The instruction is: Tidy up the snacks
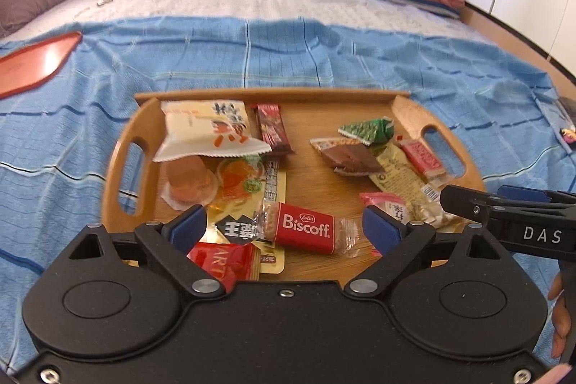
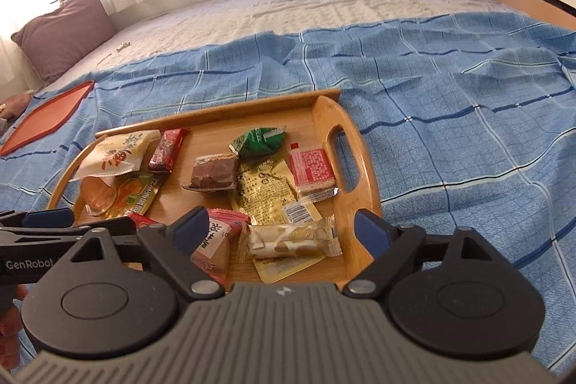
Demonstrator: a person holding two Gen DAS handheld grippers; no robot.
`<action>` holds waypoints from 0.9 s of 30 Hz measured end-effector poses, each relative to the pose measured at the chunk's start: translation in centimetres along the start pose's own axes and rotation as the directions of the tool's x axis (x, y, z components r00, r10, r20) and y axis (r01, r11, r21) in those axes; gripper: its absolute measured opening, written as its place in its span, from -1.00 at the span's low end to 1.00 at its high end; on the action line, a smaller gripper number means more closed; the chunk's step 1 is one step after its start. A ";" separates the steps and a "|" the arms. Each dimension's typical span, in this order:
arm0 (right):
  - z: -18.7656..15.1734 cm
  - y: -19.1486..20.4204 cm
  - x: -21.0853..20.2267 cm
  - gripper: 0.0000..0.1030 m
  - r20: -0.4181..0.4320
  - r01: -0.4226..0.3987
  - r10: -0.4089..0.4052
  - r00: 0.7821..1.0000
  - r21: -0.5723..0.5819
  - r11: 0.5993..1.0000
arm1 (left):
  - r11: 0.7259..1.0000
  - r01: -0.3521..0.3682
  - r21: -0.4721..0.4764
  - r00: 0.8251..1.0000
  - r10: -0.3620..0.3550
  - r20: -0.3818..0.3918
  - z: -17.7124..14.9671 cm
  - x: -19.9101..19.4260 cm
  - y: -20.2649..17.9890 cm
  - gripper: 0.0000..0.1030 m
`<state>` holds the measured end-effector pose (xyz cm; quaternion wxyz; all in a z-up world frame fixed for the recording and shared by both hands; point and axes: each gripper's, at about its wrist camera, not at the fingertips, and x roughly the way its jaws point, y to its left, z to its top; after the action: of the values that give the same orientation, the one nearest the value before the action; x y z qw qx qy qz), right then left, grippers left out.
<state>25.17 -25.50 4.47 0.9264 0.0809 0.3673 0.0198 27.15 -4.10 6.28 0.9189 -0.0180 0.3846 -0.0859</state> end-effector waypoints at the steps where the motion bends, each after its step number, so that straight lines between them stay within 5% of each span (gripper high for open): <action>1: 0.0 0.1 -0.4 0.84 0.008 0.000 0.000 1.000 -0.002 1.000 | 1.000 0.006 0.001 1.000 -0.006 0.012 -0.1 -0.7 0.1 0.83; 10: -0.2 1.3 -5.1 0.98 0.097 -0.005 0.011 0.995 -0.061 0.998 | 1.000 0.012 0.020 0.993 -0.014 0.115 -0.9 -7.3 0.8 0.89; 27: -3.1 3.7 -13.4 1.00 0.251 0.063 -0.013 0.968 -0.191 0.980 | 1.000 0.006 0.025 0.986 -0.010 0.166 -4.9 -16.1 1.5 0.92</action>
<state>13.39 -22.77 11.94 0.9687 -0.0167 0.2459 0.0282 12.80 0.32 14.08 0.9475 -0.0157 0.3057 -0.0924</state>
